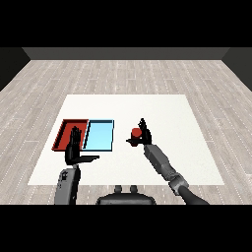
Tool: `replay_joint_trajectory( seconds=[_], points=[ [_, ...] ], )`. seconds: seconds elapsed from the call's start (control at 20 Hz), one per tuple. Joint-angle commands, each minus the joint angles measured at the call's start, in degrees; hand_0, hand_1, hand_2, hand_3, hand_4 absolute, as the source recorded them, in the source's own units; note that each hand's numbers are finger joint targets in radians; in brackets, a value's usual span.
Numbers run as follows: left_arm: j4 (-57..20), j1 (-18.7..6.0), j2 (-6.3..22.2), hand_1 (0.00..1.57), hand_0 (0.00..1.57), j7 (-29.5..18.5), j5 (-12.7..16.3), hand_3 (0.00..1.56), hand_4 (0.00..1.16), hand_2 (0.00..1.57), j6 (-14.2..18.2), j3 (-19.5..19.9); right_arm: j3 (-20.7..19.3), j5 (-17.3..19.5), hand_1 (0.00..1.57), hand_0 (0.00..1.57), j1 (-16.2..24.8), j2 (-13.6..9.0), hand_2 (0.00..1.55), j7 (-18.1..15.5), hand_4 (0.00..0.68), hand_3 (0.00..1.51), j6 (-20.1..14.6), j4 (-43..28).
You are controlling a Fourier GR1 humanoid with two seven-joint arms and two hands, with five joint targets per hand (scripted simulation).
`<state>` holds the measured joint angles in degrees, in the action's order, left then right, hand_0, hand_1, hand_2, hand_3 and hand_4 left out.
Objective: Pick the red can and put it in the red box
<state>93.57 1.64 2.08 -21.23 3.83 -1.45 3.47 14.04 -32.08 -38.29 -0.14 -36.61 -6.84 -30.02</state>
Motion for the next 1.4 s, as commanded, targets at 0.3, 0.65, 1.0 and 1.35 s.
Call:
replay_joint_trajectory(
  seconds=[0.3, 0.65, 1.0, 1.35],
  points=[
    [-1.1, -3.6, 0.6, 0.00, 0.00, 2.2, 1.2, 0.00, 0.00, 0.00, 0.3, 1.4, -3.4, 1.9, 0.00, 0.00, -4.1, 0.1, 0.00, -2.8, 0.000, 0.00, 6.0, 10.6],
    [-4.1, -2.4, 0.4, 0.00, 0.00, -1.4, 0.3, 0.00, 0.00, 0.00, 0.0, 1.4, 9.0, -8.2, 1.47, 1.47, -4.7, 0.1, 1.47, -2.9, 0.579, 1.43, -4.6, 9.1],
    [2.1, -0.6, 1.2, 0.00, 0.00, 3.4, 0.6, 0.00, 0.00, 0.00, -0.1, 0.6, 5.2, -0.1, 1.49, 1.49, -0.6, -2.0, 1.46, 1.8, 0.661, 1.44, -9.2, -0.4],
    [1.1, -0.8, 1.4, 0.00, 0.00, 1.9, 1.5, 0.00, 0.00, 0.00, -1.7, 0.8, 2.8, 3.4, 1.47, 1.47, -3.0, -1.4, 1.46, -2.5, 0.652, 1.42, -7.1, 4.0]
  ],
)
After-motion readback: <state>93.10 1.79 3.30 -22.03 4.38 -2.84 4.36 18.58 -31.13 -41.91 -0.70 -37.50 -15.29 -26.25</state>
